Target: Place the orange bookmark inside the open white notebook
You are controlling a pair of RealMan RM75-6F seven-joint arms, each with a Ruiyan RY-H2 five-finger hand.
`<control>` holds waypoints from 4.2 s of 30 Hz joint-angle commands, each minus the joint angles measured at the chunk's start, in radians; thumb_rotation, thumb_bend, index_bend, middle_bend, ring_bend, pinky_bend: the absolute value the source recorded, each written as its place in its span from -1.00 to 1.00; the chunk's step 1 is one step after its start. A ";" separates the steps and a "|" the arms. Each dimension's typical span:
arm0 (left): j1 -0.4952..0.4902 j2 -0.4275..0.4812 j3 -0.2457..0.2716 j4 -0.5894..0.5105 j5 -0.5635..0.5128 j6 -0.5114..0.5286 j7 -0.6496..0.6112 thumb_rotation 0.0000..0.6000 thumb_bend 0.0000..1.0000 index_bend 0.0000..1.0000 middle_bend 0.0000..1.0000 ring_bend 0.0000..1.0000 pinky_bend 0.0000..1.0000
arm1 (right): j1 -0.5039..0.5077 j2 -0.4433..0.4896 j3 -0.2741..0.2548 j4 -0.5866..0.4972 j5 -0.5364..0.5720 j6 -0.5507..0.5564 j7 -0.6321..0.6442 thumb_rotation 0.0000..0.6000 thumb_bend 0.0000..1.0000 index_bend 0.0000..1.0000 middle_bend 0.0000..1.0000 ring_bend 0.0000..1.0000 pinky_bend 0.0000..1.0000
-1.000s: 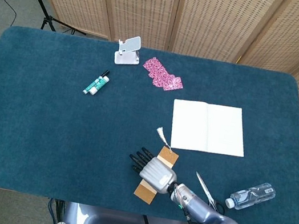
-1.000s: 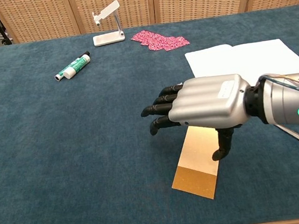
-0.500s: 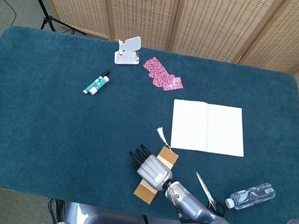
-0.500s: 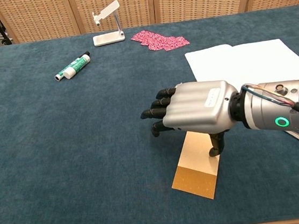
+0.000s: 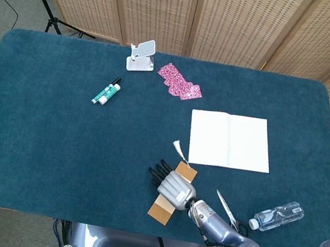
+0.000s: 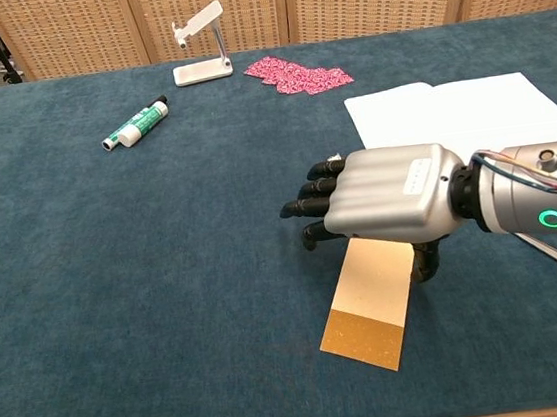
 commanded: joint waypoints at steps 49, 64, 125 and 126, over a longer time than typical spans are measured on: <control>-0.007 -0.005 0.005 -0.008 0.001 -0.015 0.021 1.00 -1.00 -1.00 -1.00 -1.00 -1.00 | -0.049 -0.034 -0.085 0.180 -0.282 0.101 0.416 1.00 -0.28 0.05 -1.00 -1.00 -1.00; -0.009 -0.004 0.006 -0.006 0.004 -0.016 0.018 1.00 -1.00 -1.00 -1.00 -1.00 -1.00 | -0.042 -0.008 -0.062 0.123 -0.266 0.091 0.350 1.00 -0.07 0.05 -1.00 -1.00 -1.00; -0.092 -0.103 -0.051 -0.054 -0.211 -0.153 0.320 1.00 -1.00 -1.00 -1.00 -1.00 -1.00 | 0.181 -0.114 -0.337 1.321 -0.761 0.300 1.105 1.00 0.25 0.05 -1.00 -1.00 -1.00; -0.091 -0.103 -0.051 -0.055 -0.210 -0.152 0.321 1.00 -1.00 -1.00 -1.00 -1.00 -1.00 | 0.178 -0.118 -0.340 1.332 -0.761 0.301 1.105 1.00 0.25 0.05 -1.00 -1.00 -1.00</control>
